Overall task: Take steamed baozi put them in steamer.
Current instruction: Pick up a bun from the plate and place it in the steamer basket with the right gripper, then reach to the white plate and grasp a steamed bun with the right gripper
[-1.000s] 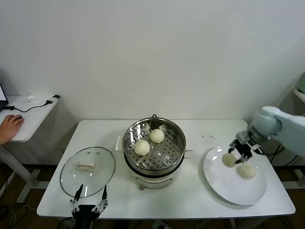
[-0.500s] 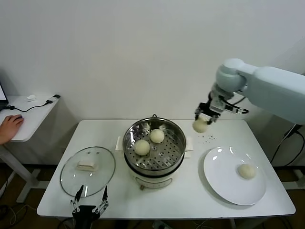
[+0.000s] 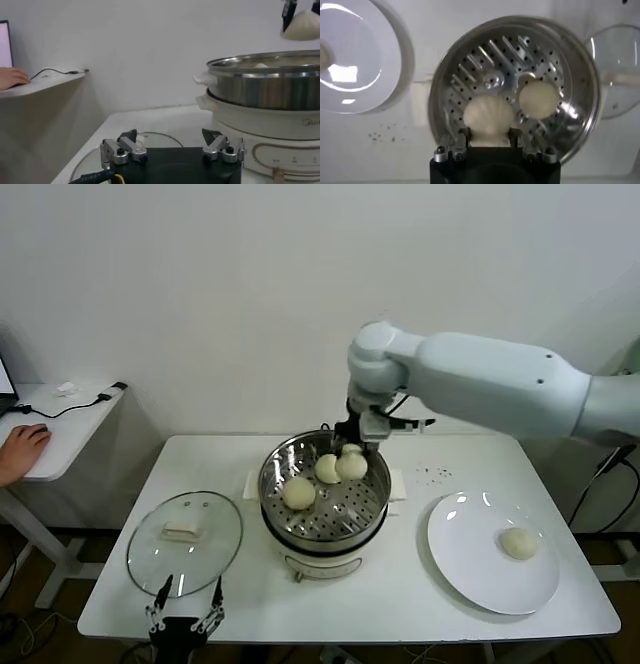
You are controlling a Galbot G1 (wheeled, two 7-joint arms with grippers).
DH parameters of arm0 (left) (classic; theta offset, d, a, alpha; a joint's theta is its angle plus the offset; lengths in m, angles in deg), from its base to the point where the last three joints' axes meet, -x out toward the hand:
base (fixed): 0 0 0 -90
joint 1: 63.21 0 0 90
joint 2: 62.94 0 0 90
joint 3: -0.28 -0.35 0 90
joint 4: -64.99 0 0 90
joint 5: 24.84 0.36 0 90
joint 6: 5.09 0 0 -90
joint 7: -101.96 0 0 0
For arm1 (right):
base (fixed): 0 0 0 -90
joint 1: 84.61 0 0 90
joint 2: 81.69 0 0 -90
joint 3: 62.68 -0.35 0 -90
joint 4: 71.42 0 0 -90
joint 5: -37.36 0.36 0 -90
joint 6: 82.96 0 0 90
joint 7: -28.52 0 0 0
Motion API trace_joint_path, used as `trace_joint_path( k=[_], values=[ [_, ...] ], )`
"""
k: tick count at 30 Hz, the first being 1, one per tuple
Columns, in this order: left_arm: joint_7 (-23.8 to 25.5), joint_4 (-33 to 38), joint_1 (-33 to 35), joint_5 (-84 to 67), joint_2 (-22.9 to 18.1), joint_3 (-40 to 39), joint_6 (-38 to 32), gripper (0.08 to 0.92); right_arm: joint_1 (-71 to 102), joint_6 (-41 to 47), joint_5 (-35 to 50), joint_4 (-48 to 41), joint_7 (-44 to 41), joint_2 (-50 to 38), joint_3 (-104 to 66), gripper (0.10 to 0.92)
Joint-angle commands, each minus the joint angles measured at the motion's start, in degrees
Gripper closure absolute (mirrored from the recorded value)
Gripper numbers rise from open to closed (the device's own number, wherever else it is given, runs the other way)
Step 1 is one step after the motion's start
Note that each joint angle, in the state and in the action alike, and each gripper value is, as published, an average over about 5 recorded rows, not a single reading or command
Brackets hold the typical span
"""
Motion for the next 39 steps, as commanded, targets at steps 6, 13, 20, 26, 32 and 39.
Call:
trace_joint_path(
  k=[6,13,20,26,32,39],
  values=[
    [0.1,-0.6,0.2,-2.2,0.6,1.2,0.0,0.177,9.4,-1.5,-3.1,0.9,1.1,5.4,1.2,0.491],
    [0.1,-1.7,-0.4,-2.2,0.6,1.1,0.0,0.177,11.0,-1.3,-3.4,-0.4,1.7,5.4,0.8,0.491],
    [0.1,-2.1,-0.4,-2.3,0.6,1.4,-0.2,0.177,11.8,-0.9,-3.1,-1.0,2.8,5.3,0.7,0.467],
    [0.0,-2.2,-0.2,-2.3,0.6,1.5,-0.3,0.177,10.7,-1.4,-2.4,-0.7,1.3,4.3,-0.2,0.321],
    [0.0,-2.1,-0.2,-2.2,0.6,1.4,-0.3,0.177,7.0,-3.2,0.8,0.2,-1.5,0.8,-1.7,0.21],
    [0.0,-1.6,-0.5,-1.9,0.6,1.2,0.0,0.177,0.3,-3.2,3.7,-0.4,-0.6,-6.1,-3.2,0.203]
  ],
)
